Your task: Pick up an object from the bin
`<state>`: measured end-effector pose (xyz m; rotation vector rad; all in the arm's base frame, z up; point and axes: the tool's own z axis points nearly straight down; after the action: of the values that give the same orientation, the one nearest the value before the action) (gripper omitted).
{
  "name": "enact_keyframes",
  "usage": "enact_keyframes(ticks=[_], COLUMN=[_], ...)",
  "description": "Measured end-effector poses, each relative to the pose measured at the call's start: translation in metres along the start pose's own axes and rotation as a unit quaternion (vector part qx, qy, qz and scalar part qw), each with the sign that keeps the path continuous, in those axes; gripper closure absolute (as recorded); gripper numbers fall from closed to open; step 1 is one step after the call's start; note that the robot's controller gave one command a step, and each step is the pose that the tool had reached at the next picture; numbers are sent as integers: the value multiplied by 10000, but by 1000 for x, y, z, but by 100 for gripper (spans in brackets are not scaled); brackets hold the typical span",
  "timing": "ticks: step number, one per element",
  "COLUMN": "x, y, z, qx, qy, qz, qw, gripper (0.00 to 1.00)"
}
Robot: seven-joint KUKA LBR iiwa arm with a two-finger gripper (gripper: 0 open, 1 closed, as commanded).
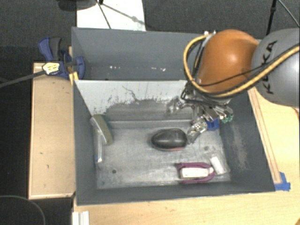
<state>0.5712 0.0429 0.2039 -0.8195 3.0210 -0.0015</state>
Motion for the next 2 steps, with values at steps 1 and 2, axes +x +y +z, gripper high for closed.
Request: enact_keyframes(ticks=[1,2], x=[23,23], y=[-6,-6], z=[129,127], qx=[-3,4], qy=[-11,-4], qz=[1075,1046], qw=[9942,9945], gripper=[0,100])
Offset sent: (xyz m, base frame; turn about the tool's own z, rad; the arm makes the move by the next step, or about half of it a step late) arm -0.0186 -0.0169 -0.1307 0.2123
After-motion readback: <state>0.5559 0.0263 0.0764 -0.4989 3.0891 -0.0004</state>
